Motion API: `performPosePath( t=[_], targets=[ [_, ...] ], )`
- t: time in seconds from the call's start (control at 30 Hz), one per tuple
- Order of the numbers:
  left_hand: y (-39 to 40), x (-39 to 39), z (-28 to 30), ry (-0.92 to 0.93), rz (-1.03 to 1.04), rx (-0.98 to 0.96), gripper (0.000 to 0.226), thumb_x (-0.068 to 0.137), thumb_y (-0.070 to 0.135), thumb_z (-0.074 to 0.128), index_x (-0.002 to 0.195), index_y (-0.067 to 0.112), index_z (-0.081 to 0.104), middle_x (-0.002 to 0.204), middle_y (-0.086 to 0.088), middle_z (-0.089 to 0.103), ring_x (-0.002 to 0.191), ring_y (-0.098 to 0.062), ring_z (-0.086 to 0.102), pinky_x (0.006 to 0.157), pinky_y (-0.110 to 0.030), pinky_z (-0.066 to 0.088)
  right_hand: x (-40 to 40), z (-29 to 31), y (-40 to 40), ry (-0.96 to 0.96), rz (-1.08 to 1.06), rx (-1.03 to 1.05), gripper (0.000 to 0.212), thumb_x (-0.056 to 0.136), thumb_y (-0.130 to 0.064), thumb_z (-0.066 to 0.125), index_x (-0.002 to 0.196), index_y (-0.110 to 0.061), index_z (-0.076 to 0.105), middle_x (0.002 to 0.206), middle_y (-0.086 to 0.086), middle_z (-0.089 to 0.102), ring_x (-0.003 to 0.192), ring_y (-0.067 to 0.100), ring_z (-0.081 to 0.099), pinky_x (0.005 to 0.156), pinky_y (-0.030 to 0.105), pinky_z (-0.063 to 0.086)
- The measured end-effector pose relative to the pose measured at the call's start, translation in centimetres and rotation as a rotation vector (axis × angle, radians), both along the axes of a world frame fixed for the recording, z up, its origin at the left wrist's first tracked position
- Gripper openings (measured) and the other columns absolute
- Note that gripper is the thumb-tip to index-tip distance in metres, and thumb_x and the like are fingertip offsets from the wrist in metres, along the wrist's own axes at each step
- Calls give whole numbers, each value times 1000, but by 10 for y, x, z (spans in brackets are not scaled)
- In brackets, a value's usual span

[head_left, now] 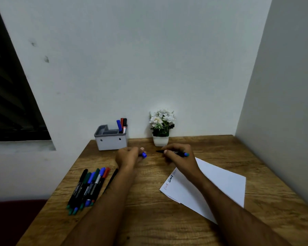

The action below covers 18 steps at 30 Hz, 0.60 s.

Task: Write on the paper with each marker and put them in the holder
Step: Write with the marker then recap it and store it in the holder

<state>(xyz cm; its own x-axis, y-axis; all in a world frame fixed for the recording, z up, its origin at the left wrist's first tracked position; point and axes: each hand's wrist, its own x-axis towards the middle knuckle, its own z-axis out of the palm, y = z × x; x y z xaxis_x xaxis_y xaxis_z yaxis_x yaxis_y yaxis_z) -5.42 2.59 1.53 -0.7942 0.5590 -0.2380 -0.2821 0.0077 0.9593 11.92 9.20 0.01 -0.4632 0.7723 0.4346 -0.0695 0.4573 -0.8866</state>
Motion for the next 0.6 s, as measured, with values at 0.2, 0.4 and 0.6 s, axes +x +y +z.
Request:
performPosePath(
  t=[0.2, 0.4, 0.6],
  targets=[
    [-15, -10, 3, -351, 1, 172, 20, 82, -17, 56, 83, 2, 58, 95, -13, 70, 89, -28, 72, 85, -39, 59, -24, 2, -19, -36, 81, 66, 13, 91, -1, 70, 100, -4, 79, 81, 12, 78, 72, 31, 76, 69, 42, 65],
    [-28, -14, 5, -397, -23, 216, 17, 85, -17, 53, 92, -2, 59, 93, -14, 66, 84, -26, 68, 81, -39, 59, -42, -1, -28, -67, 84, 105, 13, 91, -1, 70, 100, -3, 78, 80, 11, 77, 67, 28, 75, 64, 43, 65],
    [-36, -16, 4, -416, -79, 215, 21, 84, -19, 54, 98, -5, 58, 101, -16, 68, 98, -30, 69, 81, -40, 59, -53, -2, -33, -81, 89, 112, 10, 89, -2, 75, 98, -7, 72, 76, 9, 77, 65, 23, 76, 62, 43, 65]
  ],
)
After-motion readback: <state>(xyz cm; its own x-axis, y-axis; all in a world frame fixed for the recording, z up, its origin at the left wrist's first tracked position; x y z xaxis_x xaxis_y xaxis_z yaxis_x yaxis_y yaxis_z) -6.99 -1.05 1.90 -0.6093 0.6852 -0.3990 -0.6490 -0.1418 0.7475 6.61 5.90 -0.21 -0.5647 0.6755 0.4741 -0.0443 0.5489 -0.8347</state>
